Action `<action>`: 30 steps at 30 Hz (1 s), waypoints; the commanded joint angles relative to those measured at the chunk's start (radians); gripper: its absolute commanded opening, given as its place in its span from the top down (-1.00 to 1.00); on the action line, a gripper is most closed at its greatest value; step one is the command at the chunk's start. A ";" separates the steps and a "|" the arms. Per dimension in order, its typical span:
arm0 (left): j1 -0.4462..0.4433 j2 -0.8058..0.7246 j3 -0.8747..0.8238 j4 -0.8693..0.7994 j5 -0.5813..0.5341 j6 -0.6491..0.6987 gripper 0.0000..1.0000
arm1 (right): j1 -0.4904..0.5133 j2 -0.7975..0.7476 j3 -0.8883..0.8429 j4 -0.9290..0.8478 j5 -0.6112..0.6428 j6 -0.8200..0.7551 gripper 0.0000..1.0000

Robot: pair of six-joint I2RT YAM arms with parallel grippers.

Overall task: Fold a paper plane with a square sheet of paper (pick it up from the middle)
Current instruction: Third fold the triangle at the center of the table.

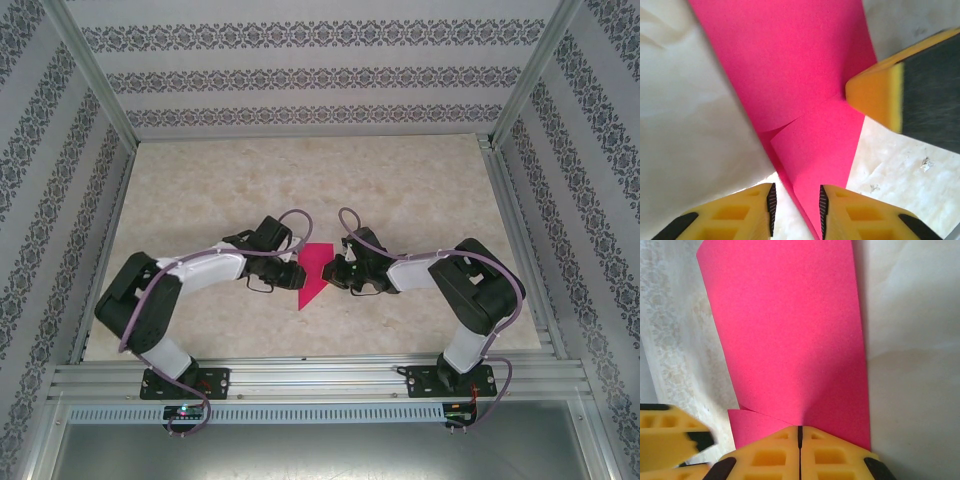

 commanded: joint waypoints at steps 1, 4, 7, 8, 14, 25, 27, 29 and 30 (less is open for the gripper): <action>0.011 -0.107 0.050 -0.104 -0.160 -0.062 0.37 | 0.012 0.025 -0.021 -0.049 0.056 -0.024 0.87; 0.011 -0.161 0.035 -0.090 -0.116 -0.119 0.51 | 0.011 0.030 -0.020 -0.049 0.054 -0.021 0.87; 0.005 -0.187 -0.027 0.056 0.103 -0.190 0.60 | 0.013 0.030 -0.019 -0.050 0.055 -0.021 0.87; -0.004 -0.184 -0.040 0.097 0.162 -0.209 0.62 | 0.013 0.029 -0.017 -0.055 0.057 -0.021 0.87; -0.064 -0.073 -0.048 0.199 0.261 -0.251 0.66 | 0.013 0.035 -0.011 -0.069 0.058 -0.024 0.87; -0.069 0.136 -0.019 0.187 0.261 -0.232 0.70 | 0.012 0.043 -0.003 -0.089 0.060 -0.035 0.86; -0.068 0.156 -0.028 0.175 0.260 -0.229 0.71 | 0.012 0.041 0.000 -0.100 0.062 -0.039 0.86; -0.069 0.162 -0.037 0.157 0.246 -0.228 0.71 | 0.011 0.037 0.004 -0.116 0.069 -0.046 0.86; -0.068 0.161 -0.043 0.145 0.235 -0.225 0.71 | 0.011 0.035 0.006 -0.123 0.073 -0.048 0.86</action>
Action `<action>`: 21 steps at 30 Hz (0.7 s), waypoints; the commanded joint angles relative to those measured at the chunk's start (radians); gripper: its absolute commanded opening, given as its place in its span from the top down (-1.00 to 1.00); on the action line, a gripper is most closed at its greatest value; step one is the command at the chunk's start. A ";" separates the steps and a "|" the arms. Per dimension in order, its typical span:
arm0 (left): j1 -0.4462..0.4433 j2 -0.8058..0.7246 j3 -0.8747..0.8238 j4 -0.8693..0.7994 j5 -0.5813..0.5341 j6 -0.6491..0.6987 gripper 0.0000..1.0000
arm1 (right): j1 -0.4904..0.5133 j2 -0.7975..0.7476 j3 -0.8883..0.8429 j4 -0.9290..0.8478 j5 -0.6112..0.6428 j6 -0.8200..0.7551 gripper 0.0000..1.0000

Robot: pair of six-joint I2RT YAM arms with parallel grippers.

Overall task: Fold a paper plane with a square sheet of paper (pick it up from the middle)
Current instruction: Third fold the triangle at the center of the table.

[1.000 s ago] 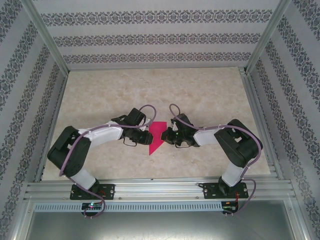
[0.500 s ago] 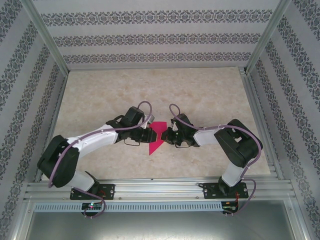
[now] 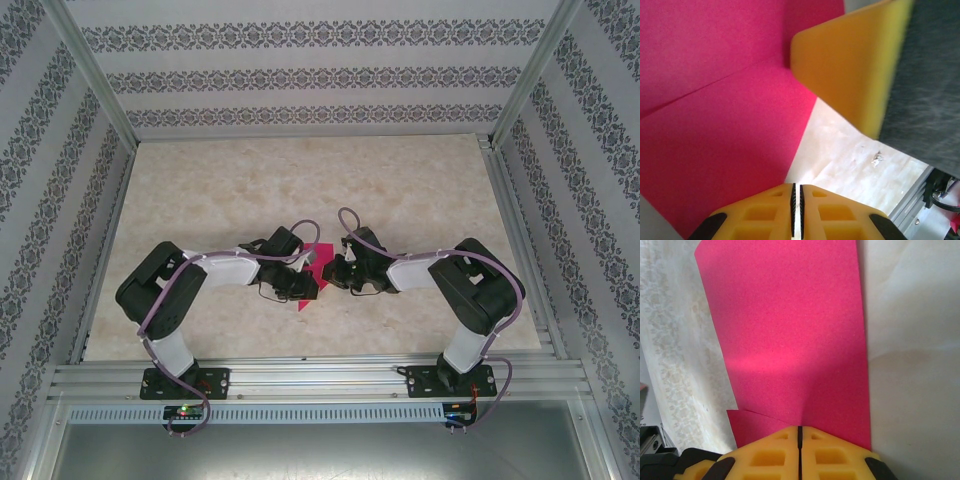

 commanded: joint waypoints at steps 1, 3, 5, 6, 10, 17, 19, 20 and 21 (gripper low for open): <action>-0.007 0.002 -0.015 -0.038 -0.016 0.015 0.72 | 0.011 0.032 0.000 -0.113 0.075 -0.041 0.86; -0.006 -0.010 -0.021 -0.064 -0.037 0.026 0.71 | 0.010 0.034 0.006 -0.129 0.079 -0.050 0.86; -0.007 -0.020 -0.025 -0.075 -0.039 0.030 0.72 | 0.010 0.037 0.012 -0.147 0.086 -0.058 0.86; -0.007 -0.024 -0.028 -0.079 -0.037 0.030 0.71 | 0.010 0.037 0.013 -0.152 0.088 -0.061 0.86; -0.006 -0.033 -0.037 -0.084 -0.016 0.032 0.71 | 0.010 0.039 0.016 -0.171 0.100 -0.073 0.86; 0.036 -0.074 -0.073 0.061 0.106 -0.053 0.71 | 0.009 0.041 0.016 -0.190 0.107 -0.083 0.86; 0.047 -0.084 -0.071 0.059 0.092 -0.069 0.71 | 0.011 0.041 0.016 -0.190 0.108 -0.081 0.86; 0.055 -0.085 -0.073 0.067 0.097 -0.074 0.71 | 0.012 0.041 0.015 -0.190 0.108 -0.081 0.86; 0.064 -0.085 -0.080 0.081 0.104 -0.081 0.71 | 0.013 0.041 0.017 -0.191 0.108 -0.083 0.86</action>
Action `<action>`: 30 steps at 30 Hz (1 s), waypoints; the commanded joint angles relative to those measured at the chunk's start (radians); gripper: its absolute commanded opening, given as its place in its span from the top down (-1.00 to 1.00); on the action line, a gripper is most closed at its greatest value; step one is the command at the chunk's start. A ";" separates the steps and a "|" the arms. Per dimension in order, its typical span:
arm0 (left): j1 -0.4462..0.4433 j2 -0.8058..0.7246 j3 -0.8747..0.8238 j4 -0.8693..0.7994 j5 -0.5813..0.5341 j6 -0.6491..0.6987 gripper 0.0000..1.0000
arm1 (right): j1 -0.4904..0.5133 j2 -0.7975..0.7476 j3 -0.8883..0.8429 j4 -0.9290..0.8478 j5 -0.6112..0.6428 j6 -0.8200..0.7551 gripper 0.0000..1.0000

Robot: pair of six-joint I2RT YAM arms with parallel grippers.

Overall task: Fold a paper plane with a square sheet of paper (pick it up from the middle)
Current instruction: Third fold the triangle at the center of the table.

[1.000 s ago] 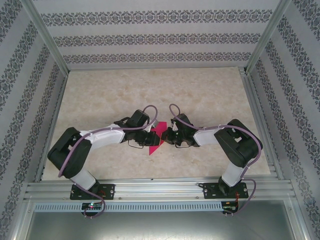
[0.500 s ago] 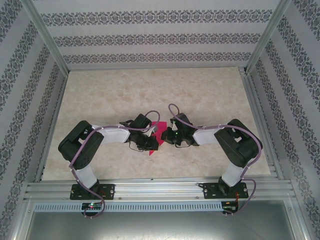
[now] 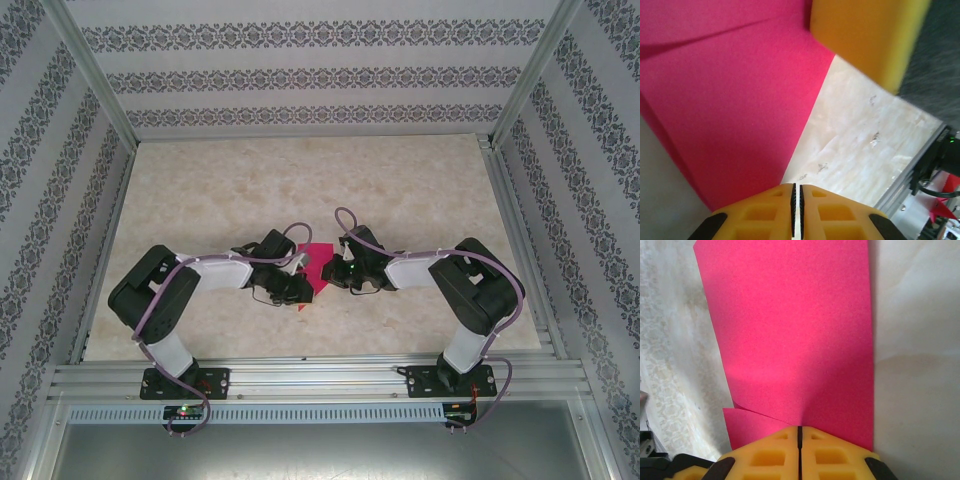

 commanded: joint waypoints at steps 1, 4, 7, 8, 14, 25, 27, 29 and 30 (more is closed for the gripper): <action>0.031 -0.030 -0.020 0.068 0.039 -0.047 0.70 | 0.008 0.042 -0.014 -0.125 0.089 -0.034 0.86; 0.036 -0.028 -0.028 0.078 0.052 -0.050 0.70 | 0.008 0.044 -0.011 -0.128 0.089 -0.036 0.86; 0.037 -0.011 -0.036 0.060 0.060 -0.031 0.69 | 0.009 0.044 -0.009 -0.136 0.092 -0.038 0.86; 0.036 -0.002 -0.038 0.057 0.064 -0.028 0.69 | 0.009 0.045 -0.008 -0.138 0.093 -0.039 0.86; 0.037 -0.021 -0.058 0.070 0.065 -0.025 0.66 | 0.010 0.045 -0.005 -0.154 0.101 -0.044 0.86; 0.037 -0.026 -0.007 -0.040 -0.019 0.011 0.67 | 0.010 0.018 0.013 -0.163 0.085 -0.046 0.85; 0.037 -0.008 -0.008 -0.080 -0.085 0.011 0.71 | 0.009 0.004 0.032 -0.177 0.081 -0.052 0.84; 0.037 0.005 -0.020 -0.091 -0.128 0.002 0.75 | 0.009 -0.010 0.053 -0.191 0.073 -0.061 0.83; 0.037 0.010 -0.028 -0.081 -0.134 -0.001 0.76 | 0.010 -0.019 0.062 -0.197 0.067 -0.066 0.83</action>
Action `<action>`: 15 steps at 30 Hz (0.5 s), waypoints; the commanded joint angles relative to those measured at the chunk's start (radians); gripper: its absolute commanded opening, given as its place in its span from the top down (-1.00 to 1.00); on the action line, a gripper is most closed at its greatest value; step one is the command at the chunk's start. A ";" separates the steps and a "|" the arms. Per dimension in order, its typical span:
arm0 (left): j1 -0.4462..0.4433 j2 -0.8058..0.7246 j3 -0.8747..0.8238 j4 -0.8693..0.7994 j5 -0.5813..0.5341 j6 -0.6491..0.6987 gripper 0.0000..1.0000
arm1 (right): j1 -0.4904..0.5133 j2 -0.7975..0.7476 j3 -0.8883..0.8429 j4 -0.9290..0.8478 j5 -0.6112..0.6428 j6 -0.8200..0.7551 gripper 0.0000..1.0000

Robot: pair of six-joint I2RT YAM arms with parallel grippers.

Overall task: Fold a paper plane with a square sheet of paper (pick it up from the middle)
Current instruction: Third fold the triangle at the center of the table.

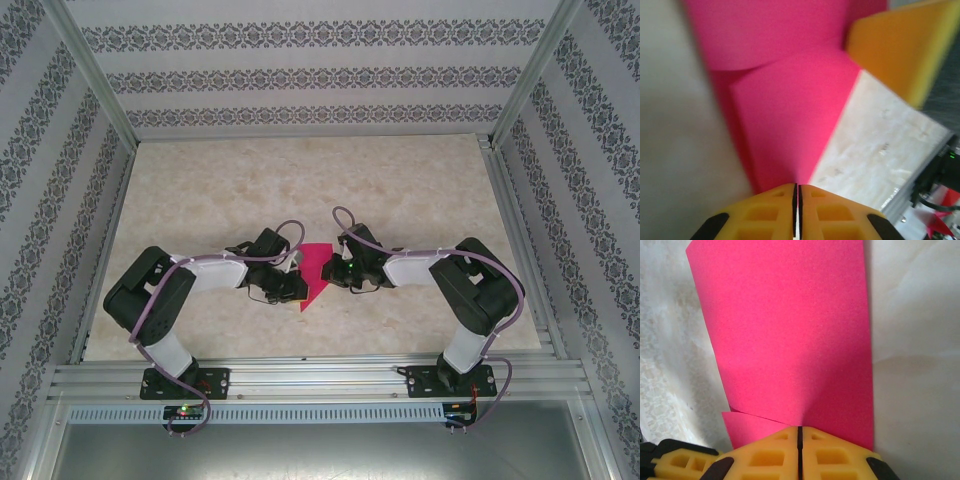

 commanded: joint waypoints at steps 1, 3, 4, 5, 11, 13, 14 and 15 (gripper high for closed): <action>0.007 0.024 -0.014 -0.055 -0.076 0.014 0.76 | 0.002 -0.026 0.028 -0.109 0.041 -0.040 0.82; 0.008 0.026 -0.026 -0.040 -0.065 0.012 0.77 | 0.004 -0.052 0.038 -0.115 0.029 -0.042 0.80; 0.008 0.025 -0.030 -0.043 -0.065 0.014 0.77 | 0.006 -0.069 0.038 -0.111 0.026 -0.042 0.79; 0.008 0.026 -0.031 -0.046 -0.071 0.018 0.77 | 0.008 -0.086 0.035 -0.110 0.026 -0.039 0.78; 0.008 0.035 -0.019 -0.066 -0.079 0.036 0.77 | 0.046 -0.123 -0.022 0.024 -0.029 0.032 0.77; 0.008 0.039 -0.012 -0.070 -0.078 0.039 0.78 | 0.066 -0.096 -0.020 0.061 -0.045 0.050 0.79; 0.007 0.042 -0.008 -0.074 -0.080 0.042 0.78 | 0.073 -0.081 -0.017 0.069 -0.051 0.054 0.80; 0.007 0.042 -0.003 -0.081 -0.083 0.046 0.79 | 0.081 -0.068 -0.017 0.079 -0.045 0.057 0.81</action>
